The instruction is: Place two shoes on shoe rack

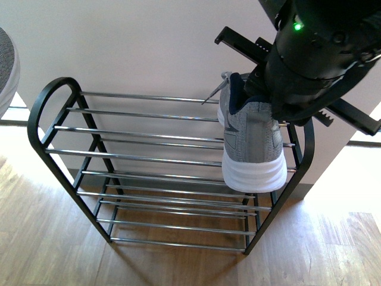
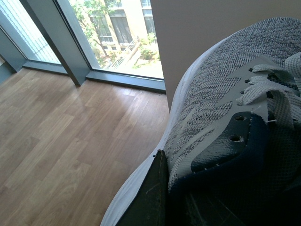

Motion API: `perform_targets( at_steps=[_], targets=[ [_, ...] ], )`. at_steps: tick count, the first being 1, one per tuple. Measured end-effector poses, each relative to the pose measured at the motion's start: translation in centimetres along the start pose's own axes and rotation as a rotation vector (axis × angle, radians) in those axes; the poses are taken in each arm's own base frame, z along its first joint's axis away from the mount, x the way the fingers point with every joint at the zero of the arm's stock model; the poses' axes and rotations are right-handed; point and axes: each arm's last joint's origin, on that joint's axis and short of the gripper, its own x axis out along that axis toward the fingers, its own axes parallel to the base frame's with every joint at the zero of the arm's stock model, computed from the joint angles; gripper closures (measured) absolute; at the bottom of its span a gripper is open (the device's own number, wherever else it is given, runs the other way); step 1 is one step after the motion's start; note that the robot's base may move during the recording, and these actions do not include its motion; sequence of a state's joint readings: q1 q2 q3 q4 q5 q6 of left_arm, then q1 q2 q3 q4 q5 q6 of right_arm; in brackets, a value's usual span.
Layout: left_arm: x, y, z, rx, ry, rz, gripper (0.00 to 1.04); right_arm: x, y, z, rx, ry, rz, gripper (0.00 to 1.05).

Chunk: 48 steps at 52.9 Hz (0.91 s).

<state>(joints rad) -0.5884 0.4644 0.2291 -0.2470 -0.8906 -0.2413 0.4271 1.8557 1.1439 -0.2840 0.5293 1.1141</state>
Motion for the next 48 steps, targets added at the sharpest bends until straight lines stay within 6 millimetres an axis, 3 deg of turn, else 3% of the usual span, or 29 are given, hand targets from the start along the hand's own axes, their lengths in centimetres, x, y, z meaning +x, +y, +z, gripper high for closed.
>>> perform_targets(
  at_steps=[9, 20, 30, 48],
  targets=[
    [0.0, 0.0, 0.0, 0.0, 0.0, 0.0, 1.03, 2.2, 1.0, 0.4, 0.017, -0.025, -0.005, 1.03],
    [0.0, 0.0, 0.0, 0.0, 0.0, 0.0, 1.03, 3.6, 0.8, 1.9, 0.027, -0.059, -0.007, 1.03],
    [0.0, 0.0, 0.0, 0.0, 0.0, 0.0, 1.03, 5.2, 0.1, 3.1, 0.039, -0.082, -0.034, 1.03],
    [0.0, 0.0, 0.0, 0.0, 0.0, 0.0, 1.03, 8.0, -1.5, 3.0, 0.041, -0.067, -0.097, 1.03]
  ],
)
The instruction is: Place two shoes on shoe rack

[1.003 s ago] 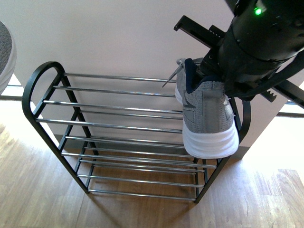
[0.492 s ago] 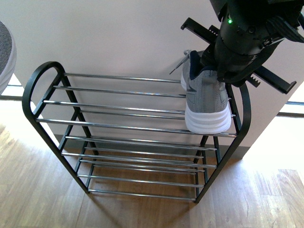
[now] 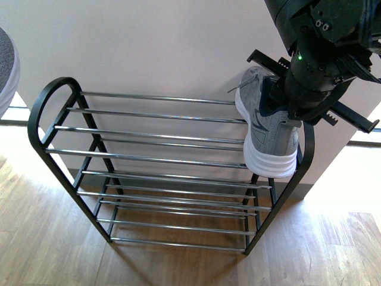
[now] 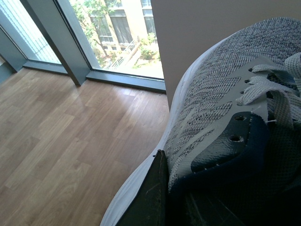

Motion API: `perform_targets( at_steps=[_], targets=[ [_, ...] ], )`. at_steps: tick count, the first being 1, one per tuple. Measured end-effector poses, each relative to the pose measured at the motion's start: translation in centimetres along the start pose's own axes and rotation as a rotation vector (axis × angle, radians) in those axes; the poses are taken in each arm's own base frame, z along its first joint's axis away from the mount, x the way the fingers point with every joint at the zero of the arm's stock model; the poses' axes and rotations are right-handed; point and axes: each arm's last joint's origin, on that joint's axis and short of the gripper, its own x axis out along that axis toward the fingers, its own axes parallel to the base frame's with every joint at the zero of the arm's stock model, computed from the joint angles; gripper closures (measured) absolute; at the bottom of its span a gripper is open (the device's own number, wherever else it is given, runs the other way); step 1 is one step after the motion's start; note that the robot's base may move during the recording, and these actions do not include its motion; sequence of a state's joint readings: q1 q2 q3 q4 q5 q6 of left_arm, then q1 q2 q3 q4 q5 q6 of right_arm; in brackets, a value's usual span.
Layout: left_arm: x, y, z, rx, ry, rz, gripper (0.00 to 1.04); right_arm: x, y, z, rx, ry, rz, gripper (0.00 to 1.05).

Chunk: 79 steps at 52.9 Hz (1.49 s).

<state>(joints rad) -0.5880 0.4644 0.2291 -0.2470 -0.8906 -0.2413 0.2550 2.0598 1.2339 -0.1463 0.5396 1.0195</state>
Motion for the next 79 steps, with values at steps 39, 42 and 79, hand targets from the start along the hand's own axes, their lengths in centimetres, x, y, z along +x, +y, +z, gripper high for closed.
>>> perform_targets(
  at_steps=[39, 42, 79],
  targets=[
    [0.0, 0.0, 0.0, 0.0, 0.0, 0.0, 1.03, 2.2, 0.0, 0.2, 0.028, -0.049, -0.004, 0.76],
    [0.0, 0.0, 0.0, 0.0, 0.0, 0.0, 1.03, 2.2, 0.1, 0.4, 0.034, -0.052, 0.002, 0.67],
    [0.0, 0.0, 0.0, 0.0, 0.0, 0.0, 1.03, -11.6, -11.6, 11.4, -0.53, -0.112, 0.381, 0.09]
  ],
)
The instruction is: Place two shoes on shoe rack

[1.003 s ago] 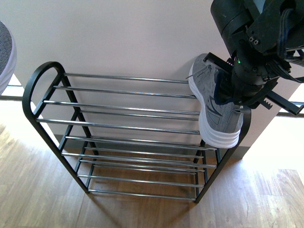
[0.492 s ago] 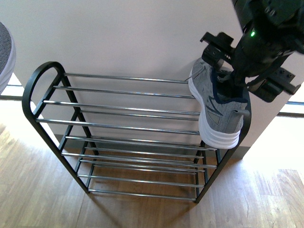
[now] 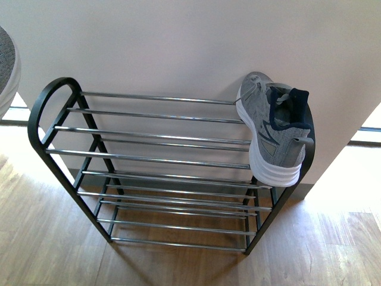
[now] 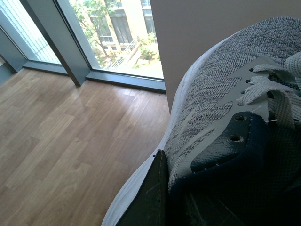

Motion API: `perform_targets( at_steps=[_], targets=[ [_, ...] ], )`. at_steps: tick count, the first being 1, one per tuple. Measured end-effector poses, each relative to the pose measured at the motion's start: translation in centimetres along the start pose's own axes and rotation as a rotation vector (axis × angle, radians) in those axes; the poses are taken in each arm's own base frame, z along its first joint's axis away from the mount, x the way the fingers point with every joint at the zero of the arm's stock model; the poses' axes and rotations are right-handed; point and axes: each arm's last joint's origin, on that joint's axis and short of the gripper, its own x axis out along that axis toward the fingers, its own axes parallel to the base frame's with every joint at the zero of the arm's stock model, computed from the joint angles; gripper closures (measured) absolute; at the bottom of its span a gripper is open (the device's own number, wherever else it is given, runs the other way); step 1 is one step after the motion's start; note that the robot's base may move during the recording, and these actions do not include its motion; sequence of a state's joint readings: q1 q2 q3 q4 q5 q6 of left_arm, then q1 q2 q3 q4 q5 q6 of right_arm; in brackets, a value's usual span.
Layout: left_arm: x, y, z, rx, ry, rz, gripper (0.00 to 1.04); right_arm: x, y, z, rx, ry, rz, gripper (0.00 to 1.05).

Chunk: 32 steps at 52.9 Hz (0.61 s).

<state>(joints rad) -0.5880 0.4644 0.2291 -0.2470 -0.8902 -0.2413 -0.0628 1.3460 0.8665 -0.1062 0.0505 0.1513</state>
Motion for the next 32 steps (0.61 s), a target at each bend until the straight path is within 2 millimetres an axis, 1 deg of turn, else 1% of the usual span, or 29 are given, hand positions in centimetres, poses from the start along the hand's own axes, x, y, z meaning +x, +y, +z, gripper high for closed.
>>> perform_targets(
  at_steps=[1, 4, 5, 8, 12, 15, 17, 20, 26, 28, 32],
  targets=[
    [0.0, 0.0, 0.0, 0.0, 0.0, 0.0, 1.03, -0.5, -0.3, -0.1, 0.0, -0.009, 0.002, 0.09],
    [0.0, 0.0, 0.0, 0.0, 0.0, 0.0, 1.03, -3.2, -1.9, -0.3, -0.041, -0.073, -0.003, 0.09],
    [0.0, 0.0, 0.0, 0.0, 0.0, 0.0, 1.03, -3.7, -2.2, -0.3, -0.045, -0.084, -0.004, 0.09],
    [0.0, 0.0, 0.0, 0.0, 0.0, 0.0, 1.03, -5.9, -3.3, -0.3, -0.071, -0.149, -0.004, 0.09],
    [0.0, 0.0, 0.0, 0.0, 0.0, 0.0, 1.03, -8.2, -4.5, -0.3, -0.087, -0.224, -0.005, 0.09],
    [0.0, 0.0, 0.0, 0.0, 0.0, 0.0, 1.03, -9.4, -5.2, -0.6, -0.096, -0.26, -0.019, 0.09],
    [0.0, 0.0, 0.0, 0.0, 0.0, 0.0, 1.03, -10.6, -5.8, -1.2, -0.102, -0.295, -0.029, 0.09],
    [0.0, 0.0, 0.0, 0.0, 0.0, 0.0, 1.03, -11.4, -6.1, -2.0, -0.117, -0.317, -0.042, 0.09],
    [0.0, 0.0, 0.0, 0.0, 0.0, 0.0, 1.03, -11.7, -6.1, -2.1, -0.133, -0.326, -0.043, 0.09],
    [0.0, 0.0, 0.0, 0.0, 0.0, 0.0, 1.03, -11.6, -6.1, -2.2, -0.134, -0.351, -0.01, 0.11],
    [0.0, 0.0, 0.0, 0.0, 0.0, 0.0, 1.03, -11.4, -5.8, -2.9, -0.153, -0.473, 0.091, 0.21]
  ],
)
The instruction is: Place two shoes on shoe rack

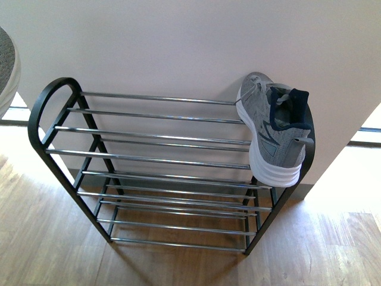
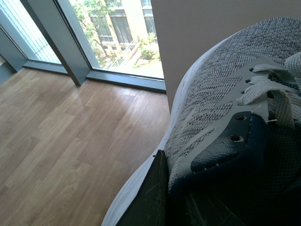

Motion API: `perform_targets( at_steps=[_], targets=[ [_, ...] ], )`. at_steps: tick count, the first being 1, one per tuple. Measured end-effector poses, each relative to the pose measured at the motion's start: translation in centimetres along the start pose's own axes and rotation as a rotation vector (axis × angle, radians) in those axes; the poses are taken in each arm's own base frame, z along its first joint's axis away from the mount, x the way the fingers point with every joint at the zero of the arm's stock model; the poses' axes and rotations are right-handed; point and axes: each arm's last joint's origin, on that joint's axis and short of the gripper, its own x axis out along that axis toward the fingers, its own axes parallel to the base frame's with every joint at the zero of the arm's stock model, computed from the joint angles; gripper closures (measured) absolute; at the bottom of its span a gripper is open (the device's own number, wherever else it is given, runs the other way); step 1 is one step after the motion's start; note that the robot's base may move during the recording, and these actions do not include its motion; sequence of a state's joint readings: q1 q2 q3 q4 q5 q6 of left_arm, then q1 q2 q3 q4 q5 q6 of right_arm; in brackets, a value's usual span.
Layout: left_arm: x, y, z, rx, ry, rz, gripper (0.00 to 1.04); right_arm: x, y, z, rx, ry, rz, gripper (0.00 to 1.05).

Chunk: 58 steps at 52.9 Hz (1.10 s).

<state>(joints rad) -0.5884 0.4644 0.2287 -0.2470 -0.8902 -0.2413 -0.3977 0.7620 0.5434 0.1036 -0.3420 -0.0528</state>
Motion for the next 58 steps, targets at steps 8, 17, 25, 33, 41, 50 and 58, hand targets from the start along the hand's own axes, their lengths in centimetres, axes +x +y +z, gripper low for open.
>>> perform_targets(
  at_steps=[8, 17, 25, 33, 41, 50, 58],
  targets=[
    [0.0, 0.0, 0.0, 0.0, 0.0, 0.001, 1.03, -1.0, 1.6, -2.4, -0.01, -0.112, 0.04, 0.46],
    [0.0, 0.0, 0.0, 0.0, 0.0, 0.001, 1.03, -1.6, 2.7, -4.9, 0.001, -0.094, 0.04, 0.7],
    [0.0, 0.0, 0.0, 0.0, 0.0, 0.001, 1.03, -2.2, 3.5, -6.3, 0.001, -0.096, 0.042, 0.91],
    [0.0, 0.0, 0.0, 0.0, 0.0, 0.001, 1.03, -2.7, 4.1, -7.6, 0.003, -0.1, 0.044, 1.03],
    [0.0, 0.0, 0.0, 0.0, 0.0, 0.001, 1.03, -3.0, 4.5, -8.3, 0.004, -0.104, 0.046, 1.03],
    [0.0, 0.0, 0.0, 0.0, 0.0, 0.001, 1.03, -3.5, 5.5, -9.2, 0.005, -0.105, 0.035, 1.03],
    [0.0, 0.0, 0.0, 0.0, 0.0, 0.0, 1.03, -3.9, 5.7, -10.0, 0.004, -0.103, 0.046, 1.03]
  ],
)
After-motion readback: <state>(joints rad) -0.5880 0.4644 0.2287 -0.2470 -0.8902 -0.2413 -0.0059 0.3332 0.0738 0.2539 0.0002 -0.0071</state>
